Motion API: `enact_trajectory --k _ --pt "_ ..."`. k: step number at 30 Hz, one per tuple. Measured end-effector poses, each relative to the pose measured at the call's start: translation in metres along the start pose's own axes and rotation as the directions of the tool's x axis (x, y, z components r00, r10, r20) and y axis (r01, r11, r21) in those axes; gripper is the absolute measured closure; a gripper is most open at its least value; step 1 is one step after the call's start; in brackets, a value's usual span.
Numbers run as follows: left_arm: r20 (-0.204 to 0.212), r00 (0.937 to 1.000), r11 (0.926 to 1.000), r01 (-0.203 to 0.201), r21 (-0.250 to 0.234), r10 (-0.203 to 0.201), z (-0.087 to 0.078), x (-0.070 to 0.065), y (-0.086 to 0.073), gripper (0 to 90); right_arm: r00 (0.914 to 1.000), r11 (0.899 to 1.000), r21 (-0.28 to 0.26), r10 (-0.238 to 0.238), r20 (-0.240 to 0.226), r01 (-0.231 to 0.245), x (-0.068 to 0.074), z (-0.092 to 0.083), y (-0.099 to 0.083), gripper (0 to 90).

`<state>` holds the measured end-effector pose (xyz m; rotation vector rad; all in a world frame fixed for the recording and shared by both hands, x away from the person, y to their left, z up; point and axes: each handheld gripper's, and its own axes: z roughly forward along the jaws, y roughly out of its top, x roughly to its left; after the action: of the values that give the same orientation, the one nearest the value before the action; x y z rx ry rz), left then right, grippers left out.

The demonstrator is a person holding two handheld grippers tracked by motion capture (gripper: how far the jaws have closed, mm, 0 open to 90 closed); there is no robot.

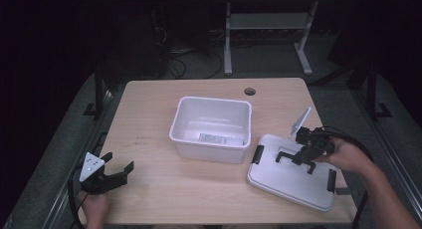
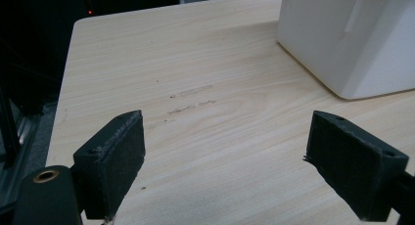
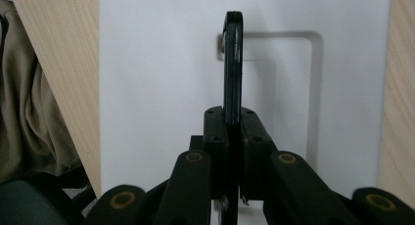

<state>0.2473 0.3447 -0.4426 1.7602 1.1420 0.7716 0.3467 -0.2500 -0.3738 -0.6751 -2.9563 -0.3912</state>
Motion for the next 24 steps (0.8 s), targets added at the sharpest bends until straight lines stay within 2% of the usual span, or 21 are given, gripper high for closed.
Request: enact_trajectory --k 11,24 --pt "0.0 1.0 1.0 0.002 -0.001 -0.002 0.0 0.0 0.0 13.7 0.9998 1.0 -0.006 -0.007 0.017 0.007 0.003 -0.017 -0.001 83.9" --pt "0.0 1.0 1.0 0.0 0.0 0.0 0.0 0.0 0.0 13.7 0.999 0.999 -0.03 -0.019 0.04 0.02 0.009 -0.046 -0.001 83.9"
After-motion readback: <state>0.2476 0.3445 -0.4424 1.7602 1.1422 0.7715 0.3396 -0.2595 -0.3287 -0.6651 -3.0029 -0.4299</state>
